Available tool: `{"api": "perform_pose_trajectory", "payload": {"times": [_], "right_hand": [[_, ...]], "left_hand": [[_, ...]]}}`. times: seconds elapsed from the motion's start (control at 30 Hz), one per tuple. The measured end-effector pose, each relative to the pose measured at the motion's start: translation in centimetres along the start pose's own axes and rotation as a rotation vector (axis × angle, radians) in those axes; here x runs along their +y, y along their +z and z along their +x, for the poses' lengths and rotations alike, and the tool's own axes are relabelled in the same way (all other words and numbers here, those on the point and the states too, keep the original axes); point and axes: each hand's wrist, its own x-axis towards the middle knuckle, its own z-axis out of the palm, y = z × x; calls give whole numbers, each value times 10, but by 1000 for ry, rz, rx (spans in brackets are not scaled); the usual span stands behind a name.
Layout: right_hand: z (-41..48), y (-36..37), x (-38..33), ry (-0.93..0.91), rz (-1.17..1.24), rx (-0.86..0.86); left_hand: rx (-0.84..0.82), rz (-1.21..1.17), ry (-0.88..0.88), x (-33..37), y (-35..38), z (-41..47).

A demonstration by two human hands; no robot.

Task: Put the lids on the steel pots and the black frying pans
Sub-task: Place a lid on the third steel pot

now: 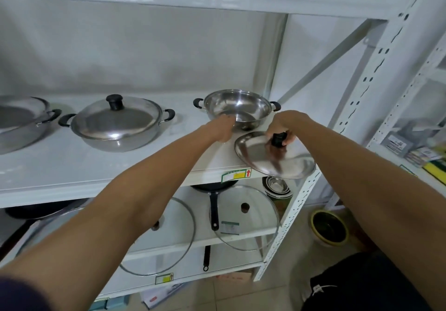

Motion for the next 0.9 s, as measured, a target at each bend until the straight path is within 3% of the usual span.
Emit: {"api": "perform_pose_trajectory", "payload": {"times": [0.57,0.7,0.9], "right_hand": [[-86,-79,-69,200,-311,-95],[-67,-95,-84,125,-221,27],[-9,-60,-99,-169,-107,373]], "left_hand": [[-211,10,95,-7,-41,-77],[-130,-9,89,-18,-58,-76],[99,6,-162,-53,-64,-74]]}}
